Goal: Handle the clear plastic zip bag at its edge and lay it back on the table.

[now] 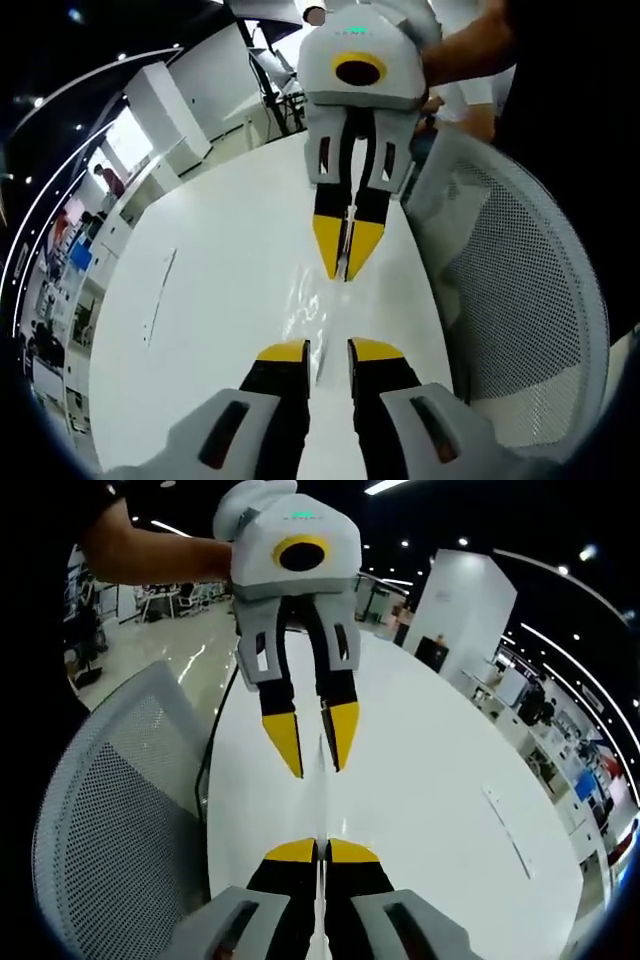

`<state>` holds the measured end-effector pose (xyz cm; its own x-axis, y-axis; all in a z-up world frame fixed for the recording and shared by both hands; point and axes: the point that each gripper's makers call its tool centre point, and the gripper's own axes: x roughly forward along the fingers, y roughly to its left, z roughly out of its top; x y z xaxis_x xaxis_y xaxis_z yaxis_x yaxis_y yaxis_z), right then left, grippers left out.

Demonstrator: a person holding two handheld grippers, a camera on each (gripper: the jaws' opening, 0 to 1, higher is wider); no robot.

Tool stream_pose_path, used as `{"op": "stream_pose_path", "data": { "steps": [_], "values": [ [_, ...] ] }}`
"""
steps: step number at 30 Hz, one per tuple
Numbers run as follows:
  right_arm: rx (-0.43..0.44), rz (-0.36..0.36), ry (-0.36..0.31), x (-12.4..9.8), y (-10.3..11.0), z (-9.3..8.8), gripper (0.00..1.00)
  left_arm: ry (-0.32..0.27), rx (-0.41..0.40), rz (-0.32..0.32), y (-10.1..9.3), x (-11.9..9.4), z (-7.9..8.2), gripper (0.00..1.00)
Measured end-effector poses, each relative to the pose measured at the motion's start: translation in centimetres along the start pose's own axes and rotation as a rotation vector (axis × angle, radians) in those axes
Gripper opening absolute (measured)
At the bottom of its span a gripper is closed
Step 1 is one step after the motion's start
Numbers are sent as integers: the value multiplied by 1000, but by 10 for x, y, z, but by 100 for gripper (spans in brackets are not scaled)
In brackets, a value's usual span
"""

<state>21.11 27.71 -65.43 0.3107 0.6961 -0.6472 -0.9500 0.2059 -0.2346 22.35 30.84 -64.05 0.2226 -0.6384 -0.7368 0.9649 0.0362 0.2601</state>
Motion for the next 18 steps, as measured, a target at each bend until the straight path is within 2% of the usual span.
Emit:
{"op": "stream_pose_path", "data": {
  "steps": [5,9,18],
  "values": [
    [0,-2,-3,-1,0,0,0,21,12,-21,-2,7,-2,9],
    [-5,-2,-3,-2,0,0,0,20,7,-24,-3,9,-4,1],
    [4,7,-14,0,2,1,0,36,1,-28,-7,10,-9,0]
  ]
}}
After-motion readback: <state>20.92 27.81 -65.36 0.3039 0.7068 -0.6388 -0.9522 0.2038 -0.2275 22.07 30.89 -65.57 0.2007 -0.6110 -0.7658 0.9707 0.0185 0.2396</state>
